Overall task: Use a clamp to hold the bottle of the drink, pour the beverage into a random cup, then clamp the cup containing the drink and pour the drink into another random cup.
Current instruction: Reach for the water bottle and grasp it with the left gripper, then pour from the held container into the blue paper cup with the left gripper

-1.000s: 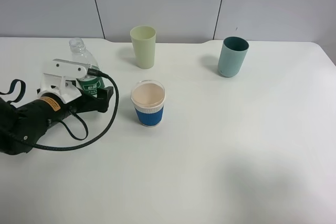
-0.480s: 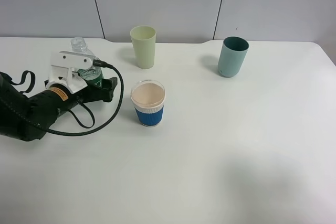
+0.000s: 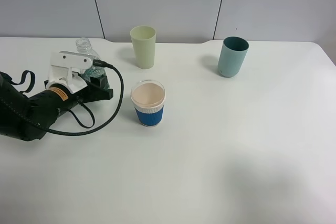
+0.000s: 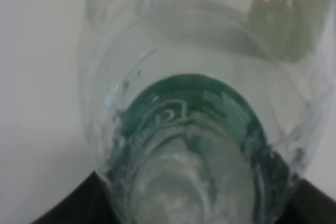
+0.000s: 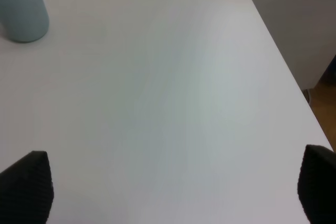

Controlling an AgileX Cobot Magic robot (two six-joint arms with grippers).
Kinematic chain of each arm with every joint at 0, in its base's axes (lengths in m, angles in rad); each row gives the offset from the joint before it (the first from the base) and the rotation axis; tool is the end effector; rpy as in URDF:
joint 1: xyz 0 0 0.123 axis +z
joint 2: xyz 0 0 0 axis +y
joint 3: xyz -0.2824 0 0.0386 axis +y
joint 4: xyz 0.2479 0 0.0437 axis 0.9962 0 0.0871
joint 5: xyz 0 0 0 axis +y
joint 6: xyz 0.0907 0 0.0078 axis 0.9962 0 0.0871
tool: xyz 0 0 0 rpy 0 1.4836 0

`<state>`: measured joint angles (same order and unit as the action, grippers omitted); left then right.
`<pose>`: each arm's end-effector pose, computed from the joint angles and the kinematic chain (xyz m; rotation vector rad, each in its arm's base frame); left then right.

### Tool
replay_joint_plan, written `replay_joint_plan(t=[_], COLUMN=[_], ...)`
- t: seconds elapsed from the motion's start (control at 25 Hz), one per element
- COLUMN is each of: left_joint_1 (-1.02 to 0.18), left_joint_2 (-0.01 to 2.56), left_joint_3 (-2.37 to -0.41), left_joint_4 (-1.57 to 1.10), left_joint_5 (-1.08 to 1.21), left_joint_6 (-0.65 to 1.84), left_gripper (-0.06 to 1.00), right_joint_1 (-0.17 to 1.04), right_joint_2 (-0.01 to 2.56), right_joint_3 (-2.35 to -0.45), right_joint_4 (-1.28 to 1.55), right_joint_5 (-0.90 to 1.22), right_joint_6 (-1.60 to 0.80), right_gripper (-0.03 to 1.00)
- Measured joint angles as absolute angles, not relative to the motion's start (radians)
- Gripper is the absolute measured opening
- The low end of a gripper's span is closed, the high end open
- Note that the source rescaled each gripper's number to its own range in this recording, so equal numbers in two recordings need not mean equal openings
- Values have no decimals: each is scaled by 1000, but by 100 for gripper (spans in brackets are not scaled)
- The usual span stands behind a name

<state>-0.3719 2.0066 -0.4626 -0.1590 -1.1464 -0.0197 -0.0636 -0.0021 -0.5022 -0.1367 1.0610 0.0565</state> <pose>0.2751 -0.0932 0.0880 0.1706 1.8787 -0.1770 -0.0065 -0.0104 0.2784 0.1289 2.0327 -0.1679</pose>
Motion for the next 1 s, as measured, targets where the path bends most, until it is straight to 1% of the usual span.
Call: replay_joint_plan(t=[0.36, 0.72, 0.88, 1.0], left_joint_1=[-372, -372, -398, -436], left_joint_2=[1993, 1816, 1721, 1657], left_joint_3=[-463, -460, -460, -458], left_joint_4=[-159, -172, -272, -379], left_joint_5=[-1122, -912, -832, -782], left_joint_6=[-8, 89, 207, 344], left_gripper=[1, 1, 1, 1], right_joint_1=[-64, -64, -64, -64], right_joint_2=[-2, -2, -2, -2], right_joint_3=[-502, -502, -502, -502], right_joint_4=[-137, -137, -137, -137], right_joint_5=[1061, 1061, 1061, 1061], right_joint_6=[56, 56, 56, 56], right_gripper=[79, 79, 79, 79])
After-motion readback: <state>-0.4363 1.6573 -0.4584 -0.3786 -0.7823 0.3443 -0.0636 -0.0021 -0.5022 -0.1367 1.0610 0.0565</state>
